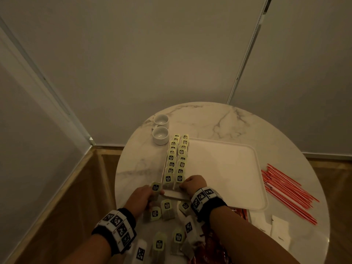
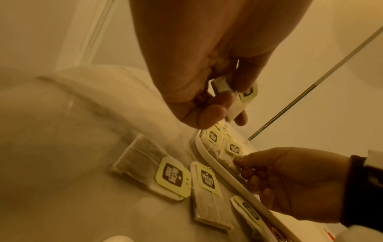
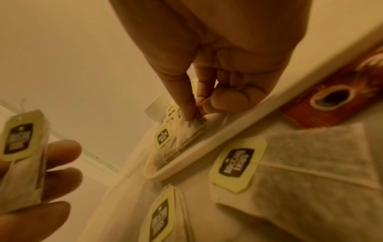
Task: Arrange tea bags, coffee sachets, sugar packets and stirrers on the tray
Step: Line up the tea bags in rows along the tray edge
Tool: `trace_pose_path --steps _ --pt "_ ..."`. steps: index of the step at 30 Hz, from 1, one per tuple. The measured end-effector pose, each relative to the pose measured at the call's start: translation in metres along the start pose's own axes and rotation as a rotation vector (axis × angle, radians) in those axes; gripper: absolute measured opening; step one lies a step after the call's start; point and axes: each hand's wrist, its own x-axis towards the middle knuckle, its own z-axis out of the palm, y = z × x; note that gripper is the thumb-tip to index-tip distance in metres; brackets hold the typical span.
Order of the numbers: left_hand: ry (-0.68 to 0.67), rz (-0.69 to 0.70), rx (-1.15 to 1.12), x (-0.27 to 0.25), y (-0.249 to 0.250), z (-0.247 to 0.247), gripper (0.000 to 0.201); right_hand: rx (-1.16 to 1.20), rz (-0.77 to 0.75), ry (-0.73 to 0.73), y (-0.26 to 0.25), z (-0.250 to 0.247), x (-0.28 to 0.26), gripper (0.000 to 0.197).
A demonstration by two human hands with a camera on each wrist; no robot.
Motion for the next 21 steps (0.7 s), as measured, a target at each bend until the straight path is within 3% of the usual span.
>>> trace_pose_path --steps 9,14,17,21 --pt "-0.042 0.089 0.168 -0.003 0.001 0.001 0.013 -0.109 -0.004 0.012 -0.003 0.000 0.005 0.022" --pt "-0.007 0.131 0.221 0.002 0.000 0.001 0.010 -0.154 -0.024 0.041 -0.004 -0.003 -0.001 0.023" --pt "0.036 0.125 0.209 0.004 0.002 0.006 0.008 0.014 -0.060 0.048 -0.003 -0.003 -0.010 0.018" --pt "0.036 0.090 0.083 0.008 0.005 0.012 0.009 0.268 -0.136 -0.180 -0.001 0.005 -0.039 0.018"
